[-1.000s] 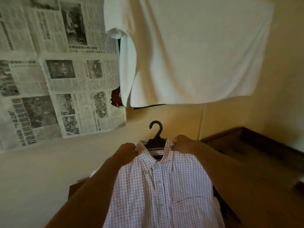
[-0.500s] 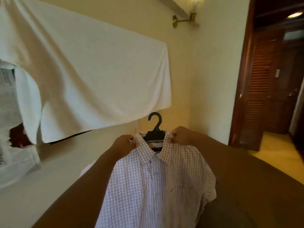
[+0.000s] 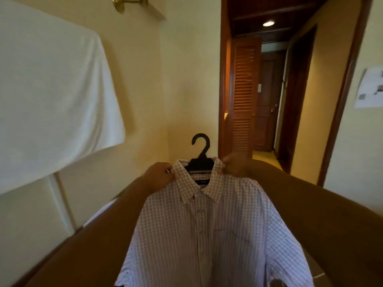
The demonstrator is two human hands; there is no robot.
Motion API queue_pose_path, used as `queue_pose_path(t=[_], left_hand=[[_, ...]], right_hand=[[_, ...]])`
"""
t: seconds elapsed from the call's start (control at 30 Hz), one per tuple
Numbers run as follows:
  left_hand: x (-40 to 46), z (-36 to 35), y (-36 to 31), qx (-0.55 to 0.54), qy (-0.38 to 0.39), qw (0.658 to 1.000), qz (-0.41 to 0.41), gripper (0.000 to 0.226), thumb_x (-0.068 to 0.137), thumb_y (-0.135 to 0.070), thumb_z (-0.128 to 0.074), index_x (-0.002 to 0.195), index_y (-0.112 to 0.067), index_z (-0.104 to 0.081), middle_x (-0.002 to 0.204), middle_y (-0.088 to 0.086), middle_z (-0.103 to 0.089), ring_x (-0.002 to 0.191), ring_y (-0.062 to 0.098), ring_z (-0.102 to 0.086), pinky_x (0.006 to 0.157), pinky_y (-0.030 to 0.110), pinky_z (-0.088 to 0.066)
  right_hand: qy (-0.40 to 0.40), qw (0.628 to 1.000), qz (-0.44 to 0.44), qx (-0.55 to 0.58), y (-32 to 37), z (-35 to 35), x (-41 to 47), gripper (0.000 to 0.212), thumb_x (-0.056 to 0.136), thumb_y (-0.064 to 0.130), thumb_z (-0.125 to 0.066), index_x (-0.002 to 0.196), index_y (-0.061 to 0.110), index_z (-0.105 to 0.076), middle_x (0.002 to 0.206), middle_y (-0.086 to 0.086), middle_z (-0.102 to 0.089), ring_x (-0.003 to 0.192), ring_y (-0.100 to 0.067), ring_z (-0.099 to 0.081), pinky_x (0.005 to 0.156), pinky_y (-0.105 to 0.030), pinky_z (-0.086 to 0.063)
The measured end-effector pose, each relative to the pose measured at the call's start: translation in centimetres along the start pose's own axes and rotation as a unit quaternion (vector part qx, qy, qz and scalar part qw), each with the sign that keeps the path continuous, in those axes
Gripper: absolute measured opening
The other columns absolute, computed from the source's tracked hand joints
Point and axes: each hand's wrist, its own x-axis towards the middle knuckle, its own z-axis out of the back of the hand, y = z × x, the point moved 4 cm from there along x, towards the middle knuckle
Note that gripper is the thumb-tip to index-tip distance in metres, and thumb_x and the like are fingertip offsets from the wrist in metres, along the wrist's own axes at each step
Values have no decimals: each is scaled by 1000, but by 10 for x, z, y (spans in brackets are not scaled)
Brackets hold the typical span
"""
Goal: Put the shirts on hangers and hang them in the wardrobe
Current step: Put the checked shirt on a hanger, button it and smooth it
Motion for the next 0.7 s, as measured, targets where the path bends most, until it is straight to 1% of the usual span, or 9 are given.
queue_pose_path(t=[0.1,0.17,0.23,0.3,0.33,0.4,0.47,0.6,0.7], left_hand=[[64,-35,-32,-9,21,1000,-17,25,95,-28,-56,95,-5,-66,93,10,-62,84,24,-55,75,33,-43],[102,-56,-53,-16,33,999,-35,24,95,-27,-55,87,-7,-65,85,5,-60,80,22,-55,68,29,-42],[137,-76,-73,-22,39,997,-55,22,96,-27,-55,79,-15,-61,76,-3,-55,72,14,-50,60,23,-37],[173,-96,-90,-22,49,996,-73,23,95,-26,-55,72,-20,-55,73,-5,-50,67,9,-45,57,23,-32],[192,-105,-97,-19,55,995,-78,23,95,-25,-55,72,-20,-54,73,-4,-49,67,9,-44,58,24,-32],[232,-124,-109,-19,62,994,-87,18,93,-29,-57,80,-17,-59,76,-3,-52,70,10,-46,60,25,-33],[276,-144,-118,-24,68,992,-100,17,92,-30,-59,85,-16,-63,80,-2,-55,73,12,-49,62,25,-36],[367,-181,-137,-42,88,987,-128,16,93,-29,-59,79,-21,-58,75,-7,-53,72,10,-50,58,19,-33],[440,-202,-154,-61,99,981,-153,18,92,-26,-60,76,-20,-58,72,-7,-53,69,7,-49,57,18,-33]], right_hand=[[-16,1000,-16,7,-57,30,20,24,92,29,-60,101,9,-69,102,-10,-65,100,-26,-61,93,-41,-48],[-24,999,-35,9,-92,47,30,24,93,28,-59,105,9,-68,105,-9,-65,100,-23,-59,93,-38,-47],[-36,998,-51,9,-124,64,41,22,94,24,-59,102,6,-69,101,-7,-64,95,-20,-58,80,-27,-46],[-52,997,-59,23,-155,77,55,15,94,21,-60,81,14,-65,85,1,-59,81,-13,-54,66,-21,-38],[-58,996,-65,25,-170,83,64,20,94,20,-61,73,22,-59,78,6,-55,76,-10,-51,63,-21,-35],[-66,994,-87,22,-201,95,84,27,94,23,-61,69,29,-51,75,9,-50,73,-6,-48,63,-21,-34],[-77,989,-118,43,-236,106,108,23,92,26,-63,71,27,-55,77,8,-52,76,-10,-52,63,-22,-38],[-92,983,-153,37,-298,130,164,12,91,28,-64,84,18,-61,80,5,-56,87,-18,-57,66,-22,-41],[-111,977,-177,41,-341,154,209,16,91,29,-64,94,13,-66,90,0,-58,98,-23,-56,82,-30,-44]])
